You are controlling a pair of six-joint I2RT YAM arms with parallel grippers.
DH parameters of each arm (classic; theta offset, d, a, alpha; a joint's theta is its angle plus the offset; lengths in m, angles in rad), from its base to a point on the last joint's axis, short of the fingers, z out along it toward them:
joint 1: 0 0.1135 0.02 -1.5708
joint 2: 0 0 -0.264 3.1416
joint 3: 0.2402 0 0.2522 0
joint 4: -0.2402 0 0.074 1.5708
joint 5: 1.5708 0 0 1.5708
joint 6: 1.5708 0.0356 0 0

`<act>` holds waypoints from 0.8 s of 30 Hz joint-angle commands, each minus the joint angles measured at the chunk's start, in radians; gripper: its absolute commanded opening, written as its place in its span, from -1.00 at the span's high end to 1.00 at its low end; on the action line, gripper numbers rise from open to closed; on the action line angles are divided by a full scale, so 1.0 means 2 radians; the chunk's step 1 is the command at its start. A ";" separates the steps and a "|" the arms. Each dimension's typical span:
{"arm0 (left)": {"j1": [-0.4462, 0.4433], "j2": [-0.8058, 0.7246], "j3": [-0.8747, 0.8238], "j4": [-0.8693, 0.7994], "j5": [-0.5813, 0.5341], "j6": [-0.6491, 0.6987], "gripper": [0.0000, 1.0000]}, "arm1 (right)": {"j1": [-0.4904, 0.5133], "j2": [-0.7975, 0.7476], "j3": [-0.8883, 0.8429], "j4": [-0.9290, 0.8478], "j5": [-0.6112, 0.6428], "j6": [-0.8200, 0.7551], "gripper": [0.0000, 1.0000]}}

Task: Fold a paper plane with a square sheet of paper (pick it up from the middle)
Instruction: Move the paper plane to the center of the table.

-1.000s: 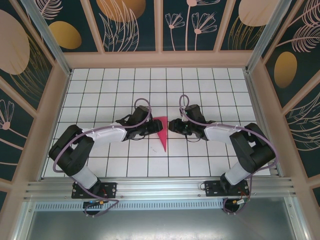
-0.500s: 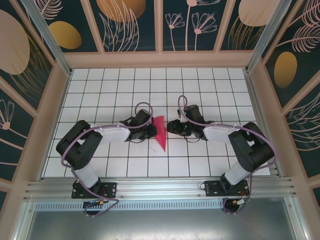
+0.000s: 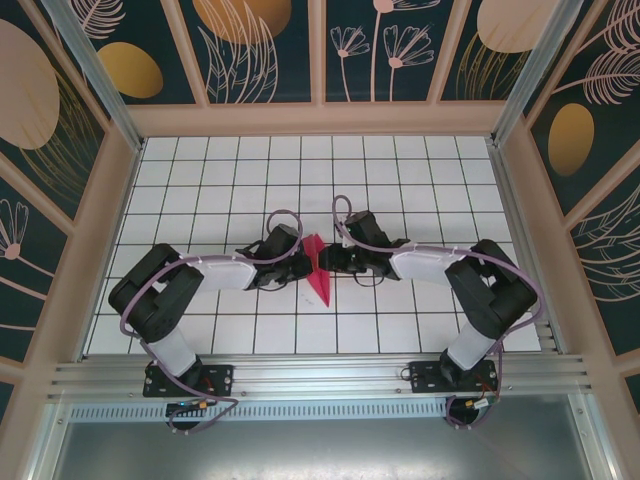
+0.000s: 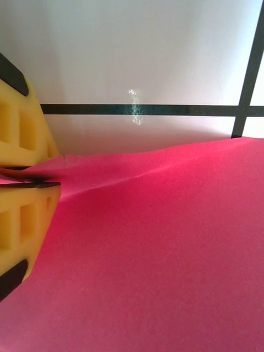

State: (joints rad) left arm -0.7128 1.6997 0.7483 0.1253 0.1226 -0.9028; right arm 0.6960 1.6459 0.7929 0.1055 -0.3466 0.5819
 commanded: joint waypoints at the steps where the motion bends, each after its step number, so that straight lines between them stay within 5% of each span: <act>1: -0.002 -0.016 -0.010 0.017 0.005 0.000 0.67 | 0.004 -0.038 0.009 -0.021 0.023 -0.013 0.25; 8: -0.001 -0.018 -0.015 0.030 0.009 0.000 0.67 | 0.018 -0.054 0.014 -0.043 0.030 -0.032 0.11; 24: -0.002 -0.018 -0.021 0.031 0.009 0.001 0.67 | 0.048 0.000 0.037 -0.073 0.076 -0.022 0.12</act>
State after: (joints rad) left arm -0.7128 1.6875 0.7177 0.1761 0.1333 -0.9028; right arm 0.7818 1.6329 0.8463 -0.0162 -0.2245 0.5312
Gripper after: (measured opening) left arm 0.164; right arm 0.436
